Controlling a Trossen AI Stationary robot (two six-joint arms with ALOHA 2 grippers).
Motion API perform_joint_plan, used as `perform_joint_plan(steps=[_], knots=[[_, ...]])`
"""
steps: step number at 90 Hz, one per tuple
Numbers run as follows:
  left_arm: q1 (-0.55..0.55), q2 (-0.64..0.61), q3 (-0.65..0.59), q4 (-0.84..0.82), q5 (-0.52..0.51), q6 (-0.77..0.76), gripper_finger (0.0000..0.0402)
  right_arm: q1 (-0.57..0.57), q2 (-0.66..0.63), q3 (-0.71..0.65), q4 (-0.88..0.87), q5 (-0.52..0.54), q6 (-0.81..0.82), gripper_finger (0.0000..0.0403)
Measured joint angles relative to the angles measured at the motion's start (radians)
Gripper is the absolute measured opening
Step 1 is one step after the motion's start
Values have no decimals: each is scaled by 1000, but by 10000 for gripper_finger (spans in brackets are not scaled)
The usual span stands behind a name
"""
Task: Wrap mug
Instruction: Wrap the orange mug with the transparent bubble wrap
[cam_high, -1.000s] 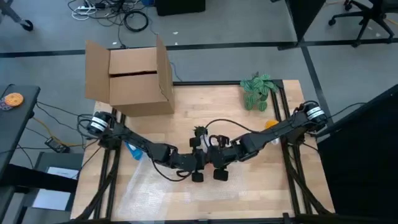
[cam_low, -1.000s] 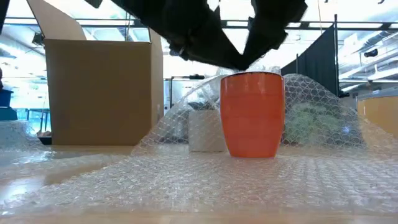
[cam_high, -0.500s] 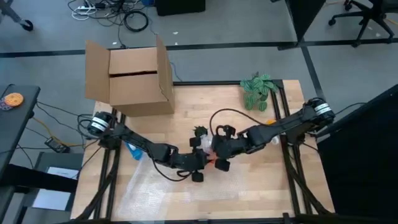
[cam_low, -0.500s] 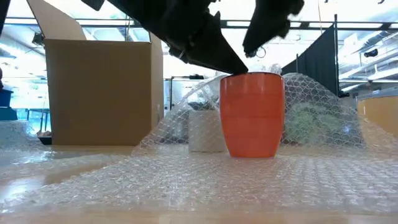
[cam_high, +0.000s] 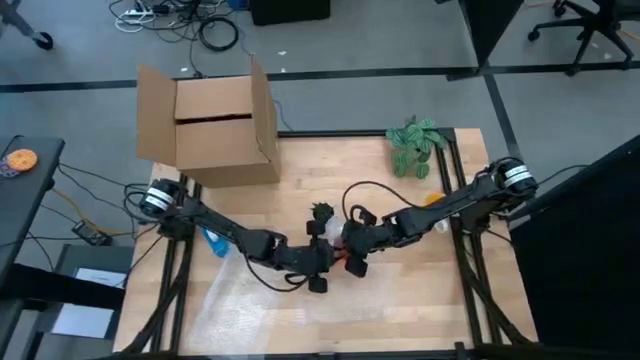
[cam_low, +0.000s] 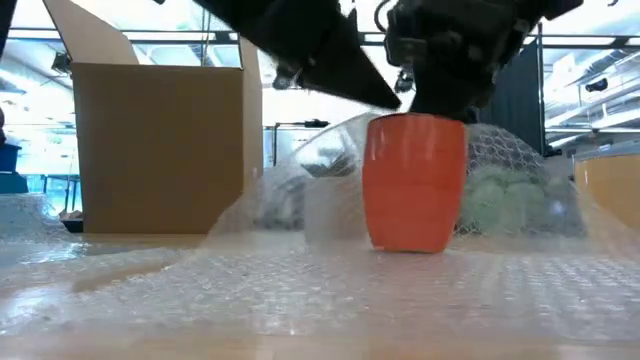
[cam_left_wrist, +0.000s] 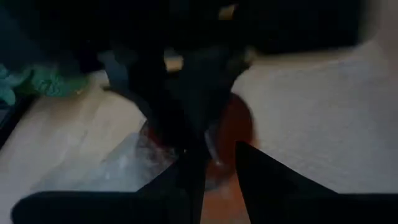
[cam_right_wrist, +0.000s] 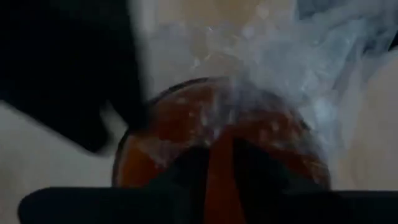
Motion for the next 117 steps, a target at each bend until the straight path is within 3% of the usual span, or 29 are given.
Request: perform_joint_plan(steps=[16,42,63,74,92,117], knots=[[2,-100,3,-77,-9,14,73,7,1,13,-2,-19,-14,38],[8,-166,-54,-319,-174,-137,73,24,1,73,-65,-39,-86,17],[68,-165,-213,-155,-175,-207,73,29,2,73,-69,-39,-128,13],[89,-165,-264,8,-92,-203,73,30,2,73,-65,-39,-131,12],[85,-162,-270,132,-55,-168,73,30,2,107,-98,-34,-134,7],[77,-148,-270,170,-12,-166,73,31,2,206,-192,66,-178,0]])
